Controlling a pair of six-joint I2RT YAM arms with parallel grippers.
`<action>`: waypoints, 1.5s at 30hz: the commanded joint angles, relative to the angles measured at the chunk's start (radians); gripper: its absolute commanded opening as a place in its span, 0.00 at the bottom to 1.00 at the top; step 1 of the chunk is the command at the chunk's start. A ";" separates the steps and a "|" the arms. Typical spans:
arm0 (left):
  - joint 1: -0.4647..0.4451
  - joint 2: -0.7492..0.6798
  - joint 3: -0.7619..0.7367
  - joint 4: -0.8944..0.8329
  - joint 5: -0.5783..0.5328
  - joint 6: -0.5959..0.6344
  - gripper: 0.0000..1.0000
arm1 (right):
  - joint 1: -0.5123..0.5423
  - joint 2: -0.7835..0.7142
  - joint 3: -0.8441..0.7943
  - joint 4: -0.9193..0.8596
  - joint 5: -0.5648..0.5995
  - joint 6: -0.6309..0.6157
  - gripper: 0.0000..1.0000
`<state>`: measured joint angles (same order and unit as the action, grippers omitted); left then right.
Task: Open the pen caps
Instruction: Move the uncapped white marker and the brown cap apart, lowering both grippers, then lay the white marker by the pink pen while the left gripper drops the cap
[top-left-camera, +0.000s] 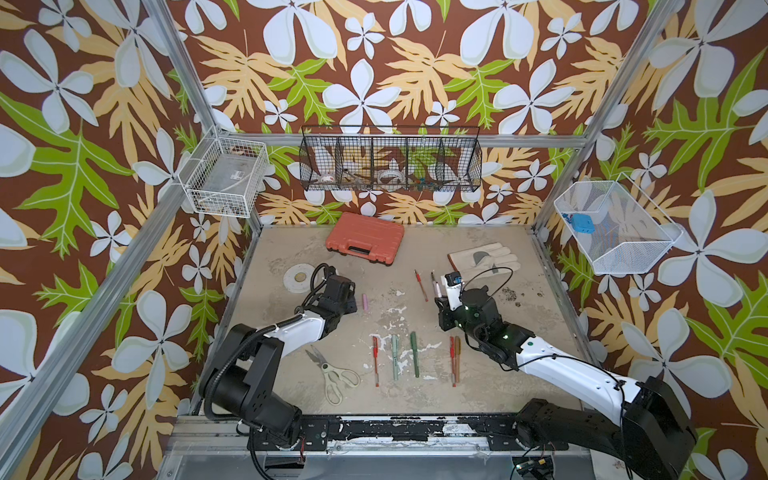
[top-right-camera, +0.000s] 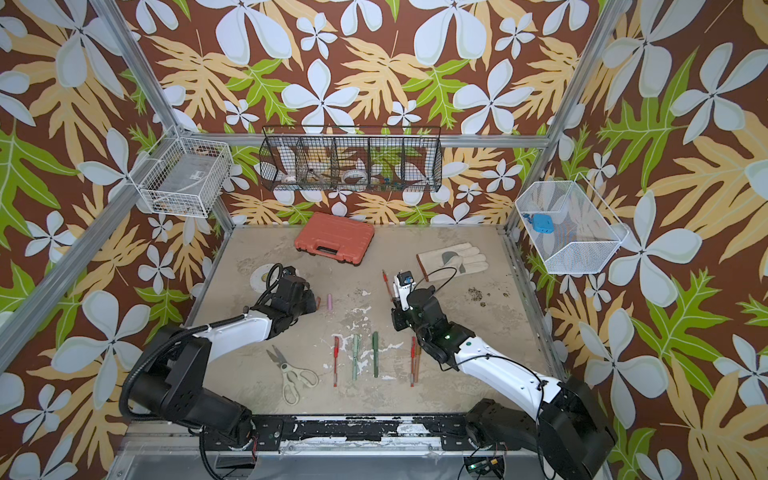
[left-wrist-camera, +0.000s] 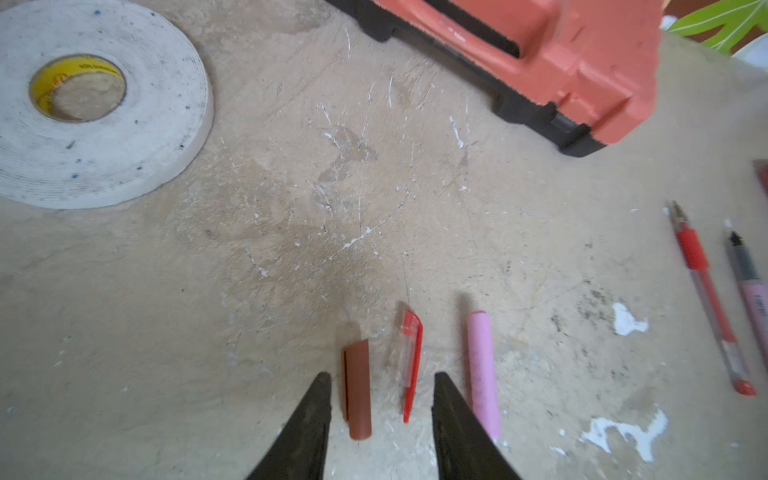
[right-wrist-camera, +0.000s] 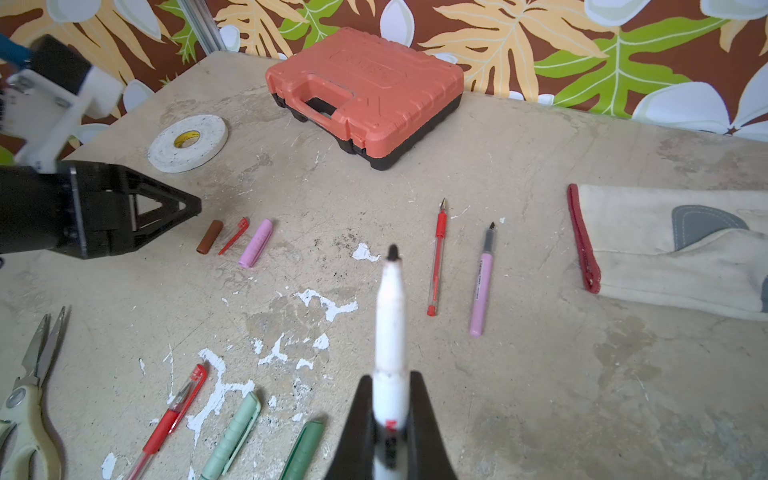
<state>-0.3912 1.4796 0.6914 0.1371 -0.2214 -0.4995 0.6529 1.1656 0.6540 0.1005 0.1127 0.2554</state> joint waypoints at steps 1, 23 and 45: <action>-0.009 -0.087 -0.065 0.144 0.109 -0.002 0.44 | -0.008 -0.007 -0.002 0.002 0.044 0.022 0.00; -0.164 -0.202 -0.205 0.492 0.432 0.081 0.51 | -0.267 0.681 0.475 -0.130 0.018 -0.058 0.11; -0.165 -0.199 -0.241 0.576 0.466 0.057 0.51 | -0.292 0.787 0.576 -0.193 -0.036 -0.001 0.33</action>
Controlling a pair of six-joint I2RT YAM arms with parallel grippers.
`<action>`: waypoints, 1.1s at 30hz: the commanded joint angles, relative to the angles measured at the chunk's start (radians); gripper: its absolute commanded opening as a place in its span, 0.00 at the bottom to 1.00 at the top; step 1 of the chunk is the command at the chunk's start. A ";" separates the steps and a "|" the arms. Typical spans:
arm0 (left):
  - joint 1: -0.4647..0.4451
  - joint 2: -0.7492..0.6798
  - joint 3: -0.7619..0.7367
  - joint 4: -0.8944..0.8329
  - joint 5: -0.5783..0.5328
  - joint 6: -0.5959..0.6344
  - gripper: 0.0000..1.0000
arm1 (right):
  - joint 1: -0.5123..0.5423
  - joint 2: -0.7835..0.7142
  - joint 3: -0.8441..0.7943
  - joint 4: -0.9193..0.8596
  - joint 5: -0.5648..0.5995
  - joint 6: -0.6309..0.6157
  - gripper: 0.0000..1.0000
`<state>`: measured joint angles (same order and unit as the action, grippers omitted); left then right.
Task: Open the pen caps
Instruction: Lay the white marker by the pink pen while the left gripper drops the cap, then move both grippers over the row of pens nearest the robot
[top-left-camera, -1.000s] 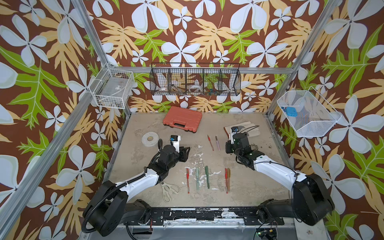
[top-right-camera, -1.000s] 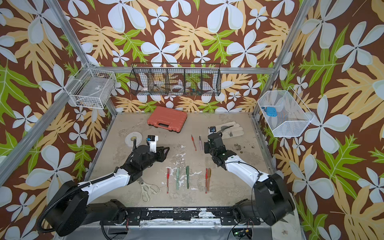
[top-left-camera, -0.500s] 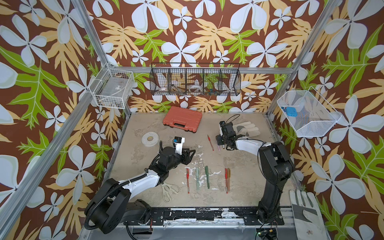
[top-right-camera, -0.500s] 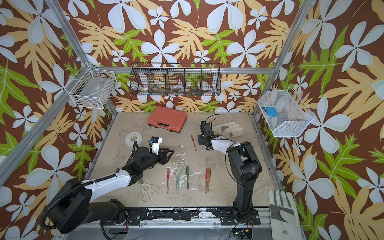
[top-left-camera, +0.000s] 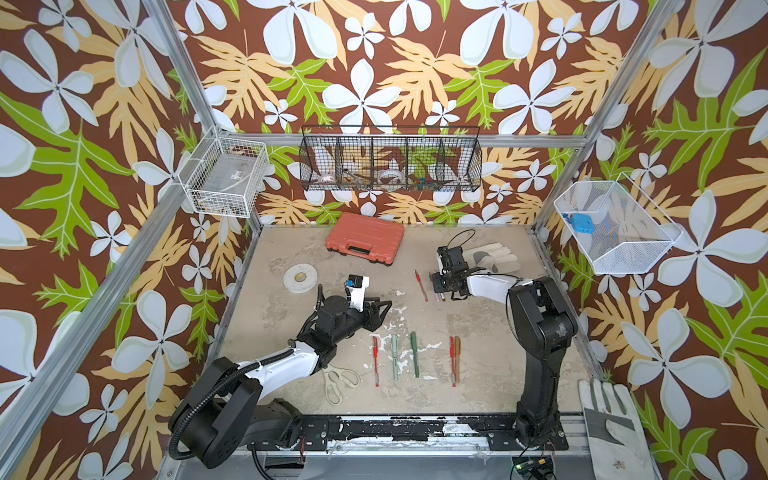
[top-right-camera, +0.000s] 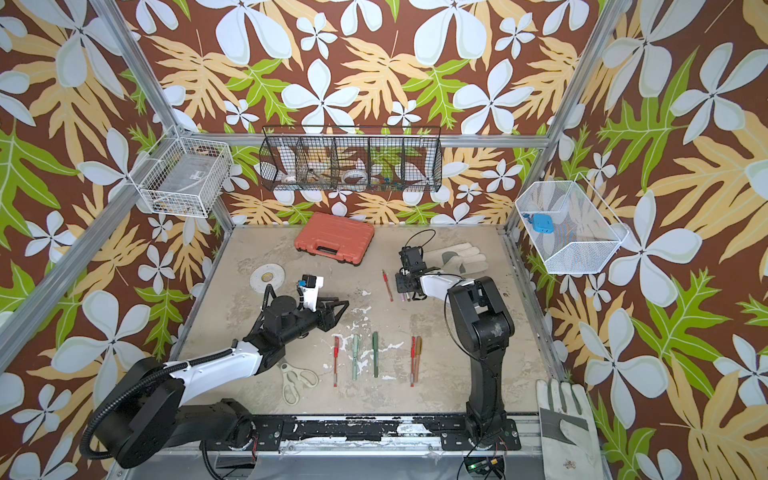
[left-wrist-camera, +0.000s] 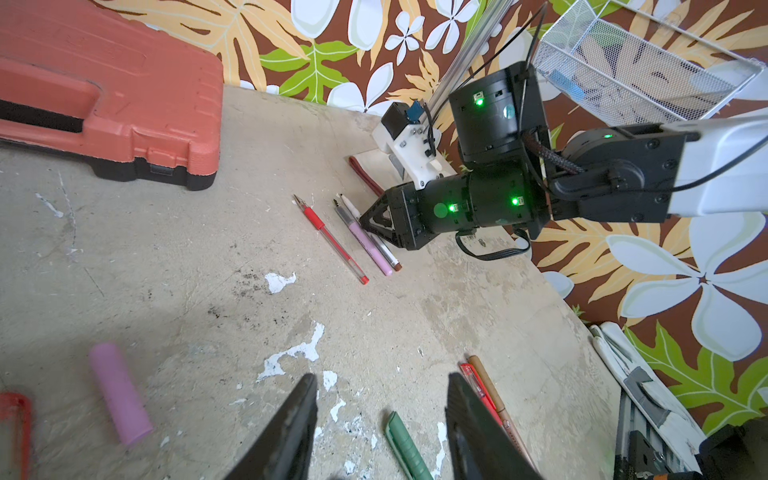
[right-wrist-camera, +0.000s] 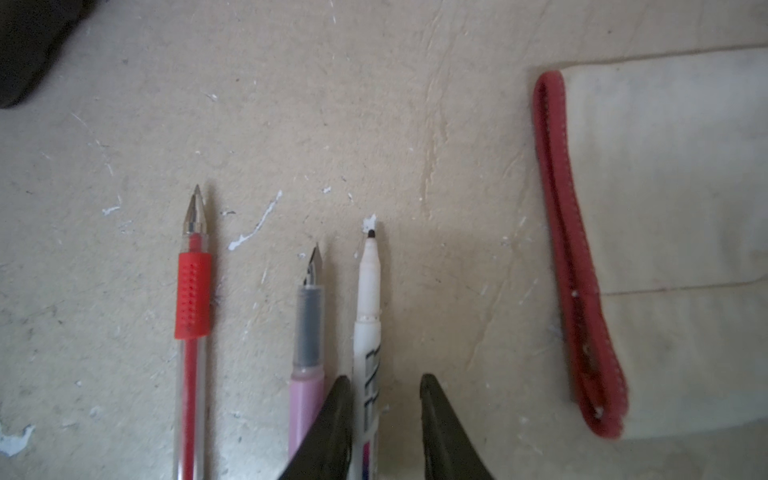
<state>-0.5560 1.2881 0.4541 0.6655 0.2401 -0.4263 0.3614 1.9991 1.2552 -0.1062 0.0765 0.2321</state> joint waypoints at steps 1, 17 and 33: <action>-0.001 -0.011 -0.006 0.050 0.002 -0.018 0.51 | 0.000 -0.092 -0.063 0.046 -0.022 0.024 0.36; 0.001 -0.149 -0.069 0.047 -0.033 -0.012 0.52 | 0.005 -0.871 -0.594 0.221 -0.128 0.089 0.52; -0.007 -0.091 -0.084 -0.165 -0.002 -0.190 0.47 | 0.005 -1.082 -0.721 -0.020 -0.182 0.198 0.46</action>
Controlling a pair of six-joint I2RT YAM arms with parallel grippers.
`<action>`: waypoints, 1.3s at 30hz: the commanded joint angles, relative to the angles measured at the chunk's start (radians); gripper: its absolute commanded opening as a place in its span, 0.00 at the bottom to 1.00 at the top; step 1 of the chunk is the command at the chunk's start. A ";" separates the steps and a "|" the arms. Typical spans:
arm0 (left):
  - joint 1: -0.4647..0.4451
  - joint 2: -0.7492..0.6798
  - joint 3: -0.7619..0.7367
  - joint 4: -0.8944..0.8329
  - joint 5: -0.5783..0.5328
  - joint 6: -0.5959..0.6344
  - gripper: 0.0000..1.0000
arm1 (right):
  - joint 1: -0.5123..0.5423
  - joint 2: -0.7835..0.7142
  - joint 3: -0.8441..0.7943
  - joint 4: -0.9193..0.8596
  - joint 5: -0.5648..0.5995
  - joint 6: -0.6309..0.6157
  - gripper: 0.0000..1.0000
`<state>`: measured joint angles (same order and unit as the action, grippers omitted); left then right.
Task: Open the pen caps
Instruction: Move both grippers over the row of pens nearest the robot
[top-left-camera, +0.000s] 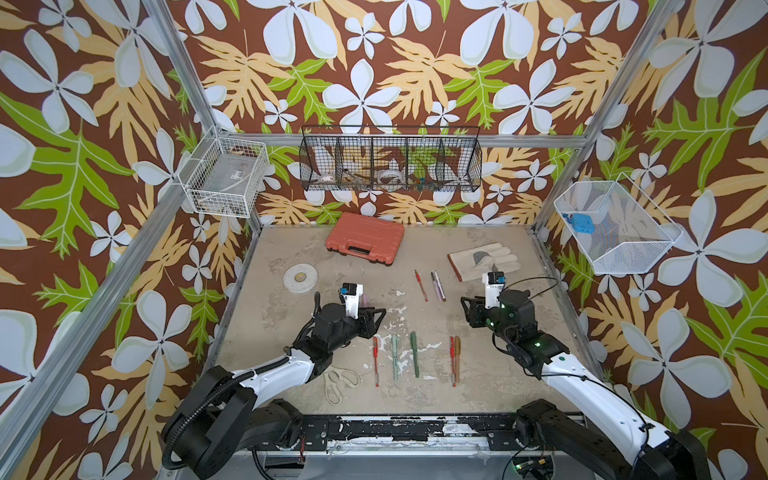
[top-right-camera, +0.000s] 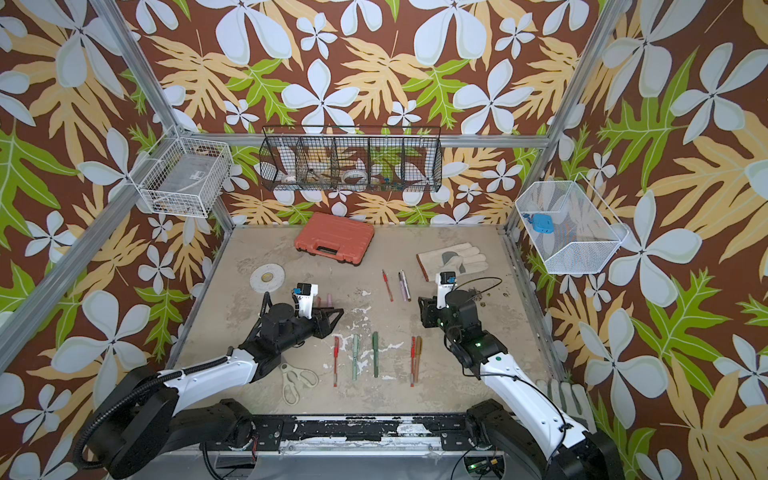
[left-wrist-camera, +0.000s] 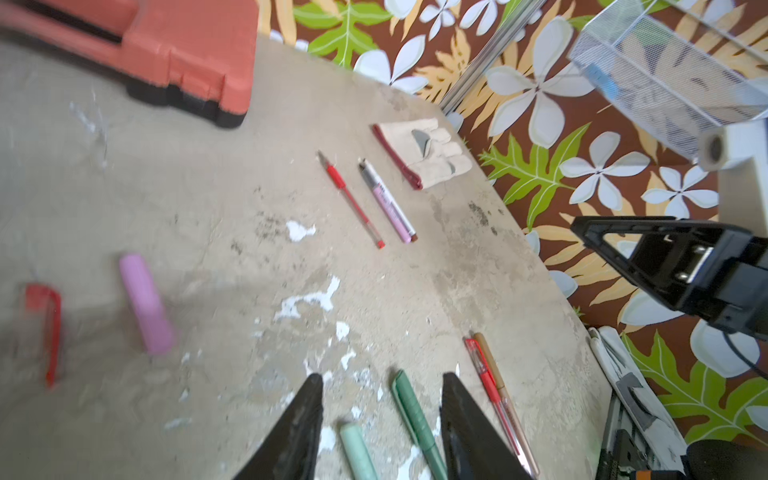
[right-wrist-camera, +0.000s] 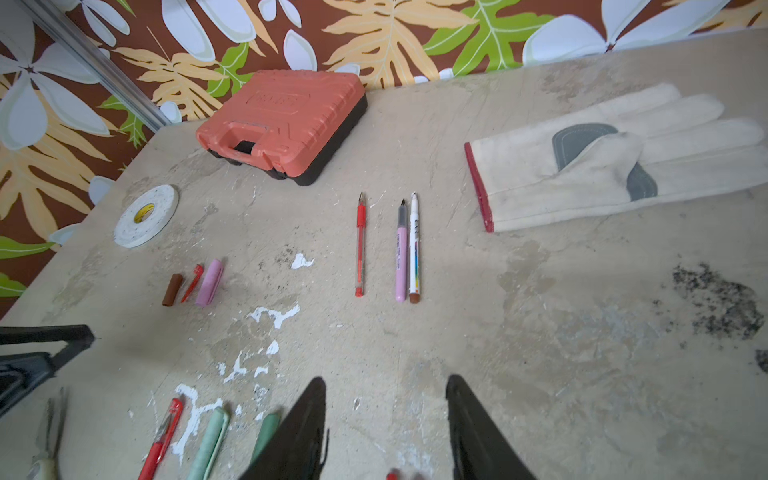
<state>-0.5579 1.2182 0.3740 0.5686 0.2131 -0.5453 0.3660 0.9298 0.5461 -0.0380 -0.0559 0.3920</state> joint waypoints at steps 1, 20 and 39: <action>-0.009 -0.032 -0.003 -0.098 0.025 -0.088 0.46 | 0.000 -0.015 -0.014 -0.106 -0.060 0.045 0.46; -0.120 0.000 0.195 -0.922 -0.211 -0.221 0.39 | 0.004 0.092 0.034 -0.254 -0.188 0.044 0.44; -0.120 0.123 0.252 -0.794 -0.081 -0.197 0.43 | 0.005 0.124 0.031 -0.228 -0.202 0.005 0.43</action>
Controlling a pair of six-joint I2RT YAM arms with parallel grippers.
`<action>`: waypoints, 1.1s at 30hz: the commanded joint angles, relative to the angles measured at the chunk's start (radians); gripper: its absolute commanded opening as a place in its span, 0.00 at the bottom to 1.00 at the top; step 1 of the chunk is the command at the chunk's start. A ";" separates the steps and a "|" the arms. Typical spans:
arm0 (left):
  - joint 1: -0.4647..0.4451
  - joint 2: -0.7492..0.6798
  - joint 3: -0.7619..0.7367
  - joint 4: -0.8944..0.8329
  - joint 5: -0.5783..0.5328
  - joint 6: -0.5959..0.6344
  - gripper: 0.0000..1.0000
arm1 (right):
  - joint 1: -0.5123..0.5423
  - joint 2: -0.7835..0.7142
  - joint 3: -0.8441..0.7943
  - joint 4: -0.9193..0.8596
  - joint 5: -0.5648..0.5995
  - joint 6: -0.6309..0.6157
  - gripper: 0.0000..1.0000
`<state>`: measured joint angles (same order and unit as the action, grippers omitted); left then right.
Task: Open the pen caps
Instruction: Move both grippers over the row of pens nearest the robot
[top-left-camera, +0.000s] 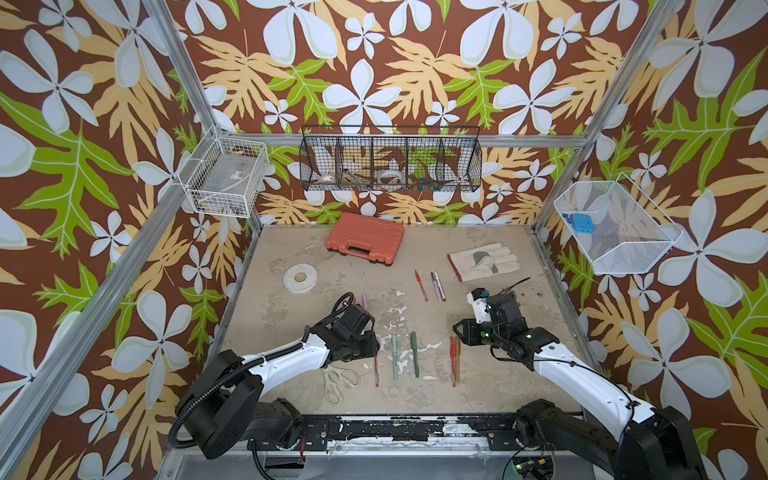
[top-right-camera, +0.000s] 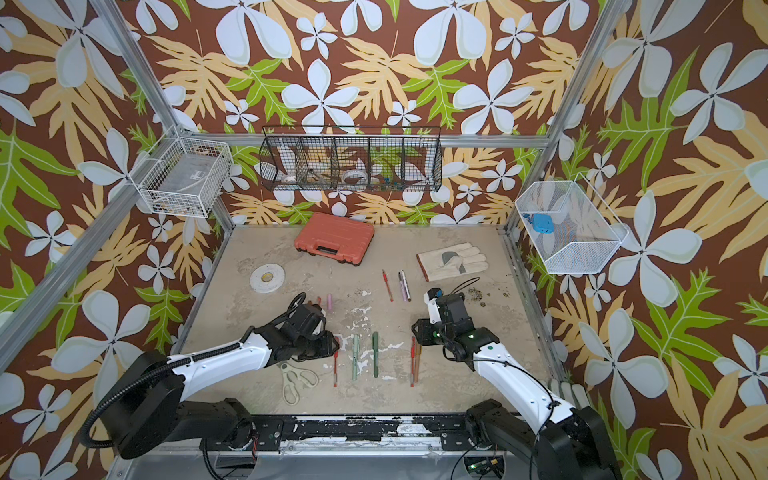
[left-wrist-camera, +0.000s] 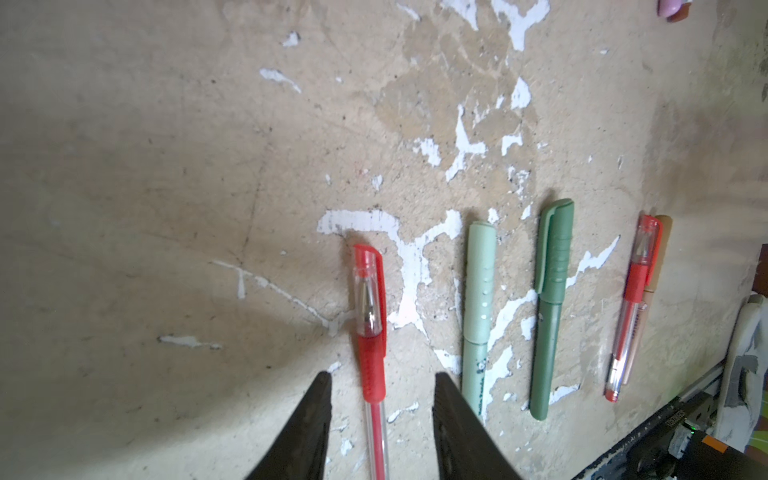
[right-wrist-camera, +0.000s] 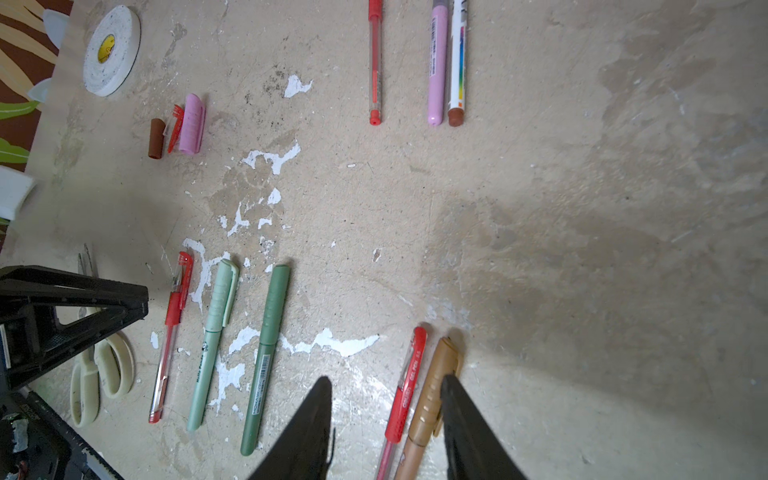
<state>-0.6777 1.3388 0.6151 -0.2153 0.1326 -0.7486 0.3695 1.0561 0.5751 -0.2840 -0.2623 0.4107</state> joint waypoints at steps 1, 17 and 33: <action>0.000 0.003 0.012 -0.018 0.002 0.008 0.42 | 0.001 -0.002 0.002 0.018 0.006 -0.012 0.43; 0.003 0.017 0.065 -0.098 0.056 -0.054 0.40 | 0.002 0.032 0.088 -0.029 -0.008 -0.030 0.43; -0.003 -0.200 -0.085 -0.059 -0.050 0.020 0.40 | 0.003 -0.136 0.040 -0.041 0.001 -0.029 0.45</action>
<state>-0.6796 1.1660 0.5655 -0.2806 0.1017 -0.7307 0.3702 0.9310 0.6102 -0.3260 -0.2829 0.3878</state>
